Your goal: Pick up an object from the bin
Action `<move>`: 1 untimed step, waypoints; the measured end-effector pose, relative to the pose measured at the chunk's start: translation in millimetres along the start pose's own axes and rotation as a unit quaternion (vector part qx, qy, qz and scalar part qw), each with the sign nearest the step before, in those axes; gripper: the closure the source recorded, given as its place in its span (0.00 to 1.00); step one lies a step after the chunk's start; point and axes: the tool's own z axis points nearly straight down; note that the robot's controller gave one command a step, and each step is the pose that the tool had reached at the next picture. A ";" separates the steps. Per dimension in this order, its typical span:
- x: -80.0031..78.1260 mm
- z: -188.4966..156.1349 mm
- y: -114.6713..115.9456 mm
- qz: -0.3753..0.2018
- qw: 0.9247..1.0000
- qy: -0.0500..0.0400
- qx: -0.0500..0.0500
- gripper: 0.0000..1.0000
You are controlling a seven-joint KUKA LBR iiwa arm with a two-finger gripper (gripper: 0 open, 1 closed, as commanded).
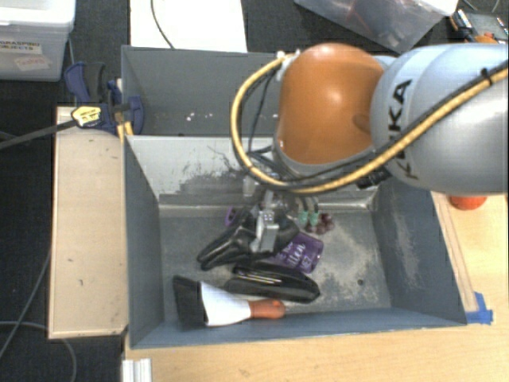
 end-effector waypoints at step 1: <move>-1.7 -4.6 -1.0 0.003 1.000 -0.004 -0.001 0.00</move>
Offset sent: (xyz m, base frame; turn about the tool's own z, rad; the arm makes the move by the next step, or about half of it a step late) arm -0.0065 -0.0754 -0.1724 -0.0096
